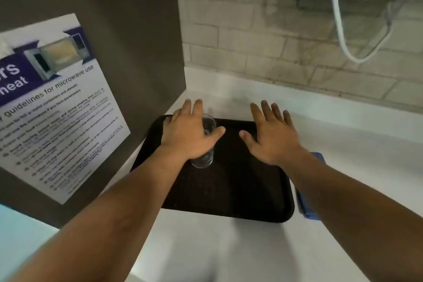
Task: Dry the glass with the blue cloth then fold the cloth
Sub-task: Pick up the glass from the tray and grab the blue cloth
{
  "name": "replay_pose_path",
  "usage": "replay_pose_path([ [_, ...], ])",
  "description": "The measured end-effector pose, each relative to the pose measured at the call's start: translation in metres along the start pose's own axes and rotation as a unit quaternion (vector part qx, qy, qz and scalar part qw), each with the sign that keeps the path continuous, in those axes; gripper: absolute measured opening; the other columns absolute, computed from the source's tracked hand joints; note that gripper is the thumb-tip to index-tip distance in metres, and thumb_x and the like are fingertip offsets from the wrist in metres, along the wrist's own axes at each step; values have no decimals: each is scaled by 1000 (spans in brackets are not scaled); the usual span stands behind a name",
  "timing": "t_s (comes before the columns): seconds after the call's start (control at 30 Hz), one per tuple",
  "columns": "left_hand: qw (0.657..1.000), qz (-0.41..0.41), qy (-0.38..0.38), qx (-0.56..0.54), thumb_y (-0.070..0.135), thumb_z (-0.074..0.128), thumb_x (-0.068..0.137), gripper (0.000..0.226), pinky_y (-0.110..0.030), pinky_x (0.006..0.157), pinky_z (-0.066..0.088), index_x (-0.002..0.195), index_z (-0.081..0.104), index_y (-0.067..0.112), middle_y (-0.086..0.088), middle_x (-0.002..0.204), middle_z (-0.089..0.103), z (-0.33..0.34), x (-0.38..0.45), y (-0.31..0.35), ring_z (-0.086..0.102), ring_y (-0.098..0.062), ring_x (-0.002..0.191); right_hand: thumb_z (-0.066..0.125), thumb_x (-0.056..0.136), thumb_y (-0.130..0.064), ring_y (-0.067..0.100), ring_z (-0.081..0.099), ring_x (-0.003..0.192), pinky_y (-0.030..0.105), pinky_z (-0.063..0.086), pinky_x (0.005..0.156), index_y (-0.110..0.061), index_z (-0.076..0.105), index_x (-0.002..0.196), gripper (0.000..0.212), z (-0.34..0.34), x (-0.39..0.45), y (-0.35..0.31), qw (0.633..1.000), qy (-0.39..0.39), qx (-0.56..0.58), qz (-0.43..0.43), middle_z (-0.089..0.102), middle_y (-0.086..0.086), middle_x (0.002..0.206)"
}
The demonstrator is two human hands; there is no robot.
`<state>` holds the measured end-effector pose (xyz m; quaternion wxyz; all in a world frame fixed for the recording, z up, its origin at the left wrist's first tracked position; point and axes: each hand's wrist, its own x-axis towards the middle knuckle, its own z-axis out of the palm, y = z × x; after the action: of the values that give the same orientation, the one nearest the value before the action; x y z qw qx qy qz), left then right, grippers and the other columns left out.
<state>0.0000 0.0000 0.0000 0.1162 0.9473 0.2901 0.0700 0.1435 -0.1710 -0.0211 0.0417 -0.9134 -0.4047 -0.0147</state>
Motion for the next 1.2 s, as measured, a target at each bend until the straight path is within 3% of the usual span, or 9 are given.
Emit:
replay_pose_path([
  [0.27, 989, -25, 3, -146, 61, 75, 80, 95, -48, 100, 52, 151, 35, 13, -14, 149, 50, 16, 1, -8, 54, -37, 132, 20, 89, -71, 36, 3, 155, 53, 5, 122, -24, 3, 158, 85, 14, -5, 10, 1000, 1, 3, 4, 8, 13, 170],
  [0.37, 967, -63, 35, -244, 52, 88, 70, 86, -31, 83, 49, 134, 46, 14, -5, 122, 60, 25, 1, -12, 63, -28, 115, 19, 89, -71, 35, 2, 155, 53, 5, 123, -25, 3, 158, 85, 18, -9, 15, 1000, -10, 13, 8, 7, 12, 170],
  [0.5, 937, -78, 34, -339, 52, 95, 58, 87, -24, 80, 53, 128, 57, 18, 5, 113, 66, 32, 7, -10, 68, -13, 100, 19, 91, -70, 35, 5, 155, 52, 7, 123, -26, 3, 158, 82, 22, -14, 26, 999, -16, 27, 26, 8, 11, 170],
  [0.6, 870, -95, 13, -483, 44, 99, 57, 78, -28, 80, 59, 122, 61, 21, 2, 111, 72, 36, 14, 2, 73, -15, 100, 27, 97, -56, 35, 8, 155, 50, 10, 123, -24, 5, 159, 72, 25, -22, 42, 997, -28, 57, 39, 10, 12, 170],
  [0.73, 705, -152, -22, -692, 44, 99, 52, 74, -49, 96, 61, 111, 72, 9, -11, 110, 79, 35, 21, 31, 76, -34, 103, 35, 101, -32, 34, 9, 155, 46, 13, 124, -17, 9, 160, 66, 33, -46, 79, 992, -63, 98, 55, 10, 14, 169],
  [0.83, 618, -168, -74, -764, 55, 95, 48, 75, -46, 82, 64, 107, 75, 12, -7, 100, 81, 35, 25, 56, 78, -27, 91, 42, 98, -32, 31, 3, 156, 43, 9, 123, -17, 9, 160, 72, 46, -69, 102, 986, -110, 113, 58, 6, 9, 170],
  [0.97, 583, -181, -109, -785, 67, 88, 44, 87, -38, 61, 64, 112, 71, 15, 1, 85, 83, 38, 30, 85, 79, -19, 69, 42, 96, -42, 28, -7, 156, 41, 3, 124, -13, 3, 160, 80, 72, -87, 123, 984, -152, 85, 46, -4, 8, 170],
  [1.1, 585, -189, -112, -781, 67, 85, 45, 87, -39, 64, 64, 113, 71, 14, -1, 82, 83, 41, 30, 101, 76, -24, 83, 23, 96, -62, 23, -13, 155, 38, -4, 124, -15, -6, 159, 84, 96, -90, 135, 991, -115, 63, 28, -11, 3, 169],
  [1.2, 581, -206, -105, -781, 66, 81, 55, 85, -39, 63, 63, 118, 68, 12, -6, 91, 79, 41, 29, 110, 72, -27, 84, 15, 96, -63, 22, -11, 155, 35, -6, 122, -17, -4, 159, 81, 106, -88, 141, 994, -83, 64, 21, -11, 0, 167],
])
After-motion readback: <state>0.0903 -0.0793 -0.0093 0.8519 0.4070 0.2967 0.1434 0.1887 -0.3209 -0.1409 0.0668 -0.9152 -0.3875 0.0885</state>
